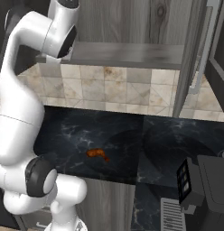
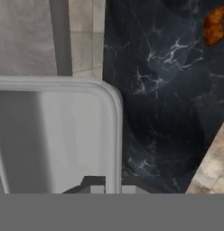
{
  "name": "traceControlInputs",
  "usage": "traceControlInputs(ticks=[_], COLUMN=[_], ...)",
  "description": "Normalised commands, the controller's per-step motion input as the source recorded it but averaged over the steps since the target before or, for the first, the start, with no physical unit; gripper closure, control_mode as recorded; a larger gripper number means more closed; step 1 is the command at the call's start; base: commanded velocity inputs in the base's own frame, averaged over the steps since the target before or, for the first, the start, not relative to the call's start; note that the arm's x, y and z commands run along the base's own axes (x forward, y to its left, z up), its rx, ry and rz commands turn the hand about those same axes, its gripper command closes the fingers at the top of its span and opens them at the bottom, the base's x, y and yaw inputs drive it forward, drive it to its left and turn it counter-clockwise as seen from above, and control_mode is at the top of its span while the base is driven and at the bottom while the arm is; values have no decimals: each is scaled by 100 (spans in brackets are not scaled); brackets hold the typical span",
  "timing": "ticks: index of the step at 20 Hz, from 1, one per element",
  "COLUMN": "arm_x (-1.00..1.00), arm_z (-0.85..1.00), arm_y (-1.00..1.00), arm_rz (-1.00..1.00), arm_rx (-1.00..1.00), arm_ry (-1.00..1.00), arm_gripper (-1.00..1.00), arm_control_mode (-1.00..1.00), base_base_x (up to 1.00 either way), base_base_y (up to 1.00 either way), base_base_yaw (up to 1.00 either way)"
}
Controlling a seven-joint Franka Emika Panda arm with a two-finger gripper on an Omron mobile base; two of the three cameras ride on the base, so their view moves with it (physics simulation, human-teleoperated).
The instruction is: Retrieve the tupperware from the cabinet, then place the raw meat into the tupperware to avoid contamination.
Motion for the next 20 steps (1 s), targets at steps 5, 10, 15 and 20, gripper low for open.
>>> traceControlInputs(ticks=[5,10,15,20], arm_x=[-100,-93,-89,-90], arm_z=[-7,-9,-18,-12], arm_y=[-23,-5,-5,-11], arm_rz=[-6,-11,-11,-10], arm_rx=[2,3,0,1], arm_ry=[0,0,1,1], arm_gripper=[100,100,100,100], arm_control_mode=[-100,-100,-100,-100], base_base_x=[0,0,0,0], base_base_y=[0,0,0,0], base_base_yaw=[0,0,0,0])
